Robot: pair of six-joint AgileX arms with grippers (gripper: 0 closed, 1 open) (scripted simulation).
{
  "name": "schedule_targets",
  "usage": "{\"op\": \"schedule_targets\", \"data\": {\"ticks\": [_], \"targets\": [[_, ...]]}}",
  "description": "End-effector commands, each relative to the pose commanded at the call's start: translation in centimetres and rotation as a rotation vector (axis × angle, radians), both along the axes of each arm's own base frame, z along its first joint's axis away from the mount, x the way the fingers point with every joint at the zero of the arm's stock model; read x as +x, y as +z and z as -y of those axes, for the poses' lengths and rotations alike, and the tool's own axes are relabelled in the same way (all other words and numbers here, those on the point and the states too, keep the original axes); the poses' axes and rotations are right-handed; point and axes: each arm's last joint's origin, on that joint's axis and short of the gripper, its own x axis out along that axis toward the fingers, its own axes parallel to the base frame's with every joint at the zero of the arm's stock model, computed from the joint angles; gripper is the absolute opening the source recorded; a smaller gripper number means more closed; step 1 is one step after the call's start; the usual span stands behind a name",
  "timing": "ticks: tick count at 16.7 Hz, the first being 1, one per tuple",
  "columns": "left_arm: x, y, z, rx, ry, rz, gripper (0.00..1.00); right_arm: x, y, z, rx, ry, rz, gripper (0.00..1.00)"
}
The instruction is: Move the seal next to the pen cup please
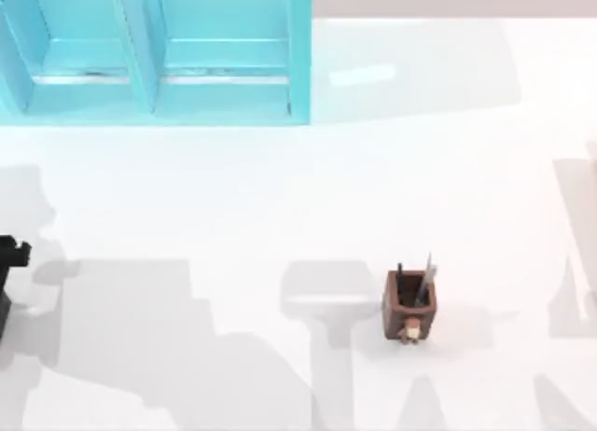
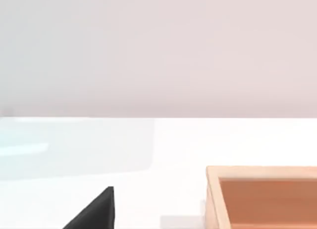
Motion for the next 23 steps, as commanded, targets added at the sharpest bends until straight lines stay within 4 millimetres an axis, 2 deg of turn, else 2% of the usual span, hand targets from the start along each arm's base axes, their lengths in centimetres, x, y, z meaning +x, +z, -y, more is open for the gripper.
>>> {"op": "schedule_targets", "data": {"ticks": [6,17,20,23], "targets": [[0.0,0.0,0.0,0.000,0.000,0.000,0.02,0.0,0.0,0.0,0.000,0.000,0.000,1.00],[0.3,0.4,0.4,0.000,-0.003,0.001,0.00,0.0,0.0,0.0,0.000,0.000,0.000,1.00],[1.5,2.8,3.1,0.000,-0.006,0.001,0.00,0.0,0.0,0.0,0.000,0.000,0.000,1.00],[2.0,7.0,7.6,0.001,-0.008,-0.020,0.00,0.0,0.0,0.0,0.000,0.000,0.000,1.00]]}}
